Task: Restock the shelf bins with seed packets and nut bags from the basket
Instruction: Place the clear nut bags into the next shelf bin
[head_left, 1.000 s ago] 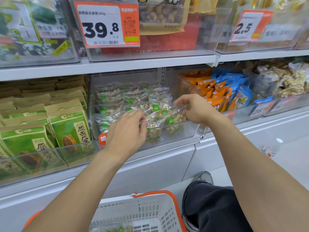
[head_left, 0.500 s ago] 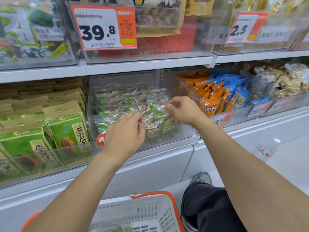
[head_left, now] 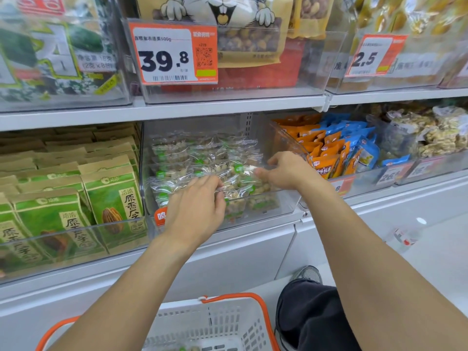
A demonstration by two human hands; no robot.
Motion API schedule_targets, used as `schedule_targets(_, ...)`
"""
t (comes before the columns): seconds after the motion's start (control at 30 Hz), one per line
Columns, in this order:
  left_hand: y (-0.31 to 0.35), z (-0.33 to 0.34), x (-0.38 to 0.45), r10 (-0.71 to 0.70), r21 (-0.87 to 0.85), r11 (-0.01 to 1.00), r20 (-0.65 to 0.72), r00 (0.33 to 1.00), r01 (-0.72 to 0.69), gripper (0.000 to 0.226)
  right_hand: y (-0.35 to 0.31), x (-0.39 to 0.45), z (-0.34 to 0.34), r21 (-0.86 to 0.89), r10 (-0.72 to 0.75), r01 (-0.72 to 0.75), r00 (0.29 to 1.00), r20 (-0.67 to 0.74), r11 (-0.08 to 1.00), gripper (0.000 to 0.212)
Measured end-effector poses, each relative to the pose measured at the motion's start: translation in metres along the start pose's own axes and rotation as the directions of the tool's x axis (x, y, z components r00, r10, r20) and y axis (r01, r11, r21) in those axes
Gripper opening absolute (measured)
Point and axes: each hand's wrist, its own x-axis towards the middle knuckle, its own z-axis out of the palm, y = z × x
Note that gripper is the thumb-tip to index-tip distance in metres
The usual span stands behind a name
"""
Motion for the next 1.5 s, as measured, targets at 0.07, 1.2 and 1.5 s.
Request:
schedule_targets(0.07, 0.000, 0.001, 0.000, 0.000, -0.006, 1.000, -0.006, 1.000, 0.000, 0.012, 0.012, -0.001, -0.006, 0.025, 0.028, -0.029, 0.999, 0.030, 0.999, 0.080)
schedule_targets(1.2, -0.156, 0.105, -0.294, -0.411, -0.168, 0.866, 0.294, 0.863, 0.470, 0.011, -0.005, -0.144, 0.279, 0.038, -0.359, 0.399, 0.777, 0.517, 0.916, 0.024)
schedule_targets(1.5, -0.171, 0.118, -0.374, -0.525, 0.101, 0.813, 0.551, 0.648, 0.573, 0.029, 0.032, -0.215, 0.411, -0.026, 0.018, 0.005, 0.574, 0.818, 1.000, 0.049)
